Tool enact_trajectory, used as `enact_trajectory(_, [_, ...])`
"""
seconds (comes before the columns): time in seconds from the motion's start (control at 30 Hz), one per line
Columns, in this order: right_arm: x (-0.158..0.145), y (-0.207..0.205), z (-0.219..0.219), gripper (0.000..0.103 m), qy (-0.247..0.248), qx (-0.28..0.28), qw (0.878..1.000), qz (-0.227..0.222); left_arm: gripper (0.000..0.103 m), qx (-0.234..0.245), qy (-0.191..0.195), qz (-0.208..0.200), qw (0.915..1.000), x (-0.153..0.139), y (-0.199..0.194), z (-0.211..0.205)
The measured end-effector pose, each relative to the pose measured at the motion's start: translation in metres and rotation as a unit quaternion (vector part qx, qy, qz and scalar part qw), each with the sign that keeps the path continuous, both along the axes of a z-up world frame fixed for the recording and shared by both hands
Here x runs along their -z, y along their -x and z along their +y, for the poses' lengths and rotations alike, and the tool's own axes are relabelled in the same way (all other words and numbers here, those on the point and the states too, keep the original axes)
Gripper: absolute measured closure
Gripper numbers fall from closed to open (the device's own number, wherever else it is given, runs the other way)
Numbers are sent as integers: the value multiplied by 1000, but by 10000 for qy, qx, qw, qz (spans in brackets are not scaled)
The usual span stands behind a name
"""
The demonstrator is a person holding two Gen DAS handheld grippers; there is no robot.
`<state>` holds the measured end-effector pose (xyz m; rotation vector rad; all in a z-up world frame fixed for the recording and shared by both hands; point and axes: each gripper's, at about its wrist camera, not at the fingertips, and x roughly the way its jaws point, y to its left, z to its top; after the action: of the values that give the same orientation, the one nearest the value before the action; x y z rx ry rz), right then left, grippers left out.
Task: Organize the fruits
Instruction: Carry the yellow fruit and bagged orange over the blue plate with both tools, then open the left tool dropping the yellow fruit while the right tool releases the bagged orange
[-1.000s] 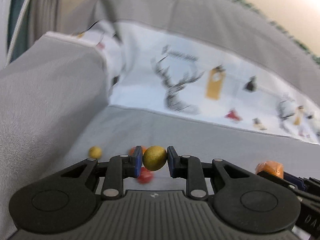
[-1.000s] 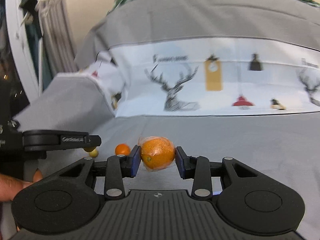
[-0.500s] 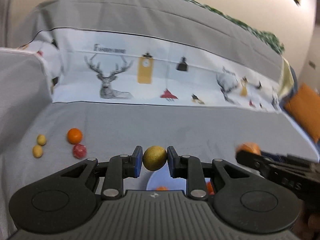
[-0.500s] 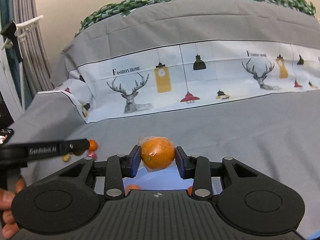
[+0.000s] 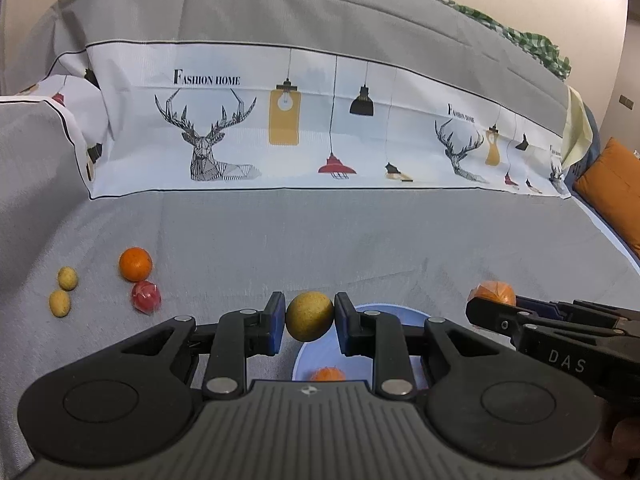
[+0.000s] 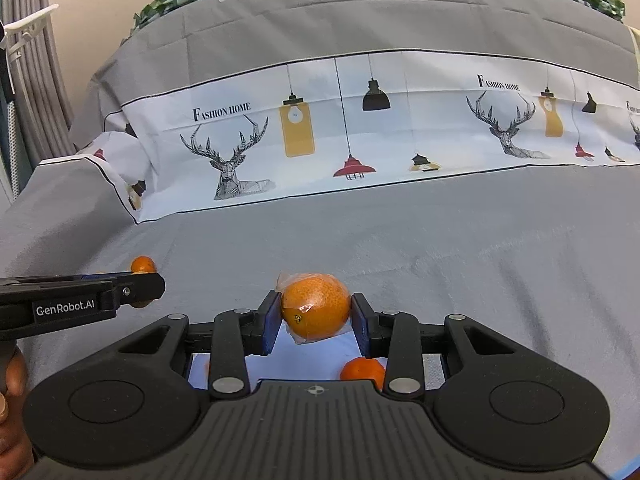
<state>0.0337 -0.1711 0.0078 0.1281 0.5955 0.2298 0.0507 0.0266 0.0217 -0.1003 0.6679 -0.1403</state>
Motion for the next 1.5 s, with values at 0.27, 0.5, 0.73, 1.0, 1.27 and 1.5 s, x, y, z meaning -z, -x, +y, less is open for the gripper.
enact_trajectory(0.27, [4,-2,-3,64,-10,14,10000,81,74,610,-76,296,9977,12,-3,-18])
enact_trajectory(0.5, [6,-4,-2,64,-27,-29,9999,161,74,1275,-556,537,9888,33,2,-48])
enact_trajectory(0.73, [8,-5,0,64,27,-105,9997,199,74,1327,-607,626,9873,39,2,-50])
enact_trajectory(1.0, [11,-5,3,64,66,-167,9995,245,74,1367,-646,653,9864,39,3,-52])
enact_trajectory(1.27, [12,-5,3,64,64,-151,9996,249,74,1406,-678,682,9854,40,1,-53])
enact_trajectory(1.5, [13,-6,3,64,75,-166,9995,257,74,1417,-682,683,9852,41,1,-54])
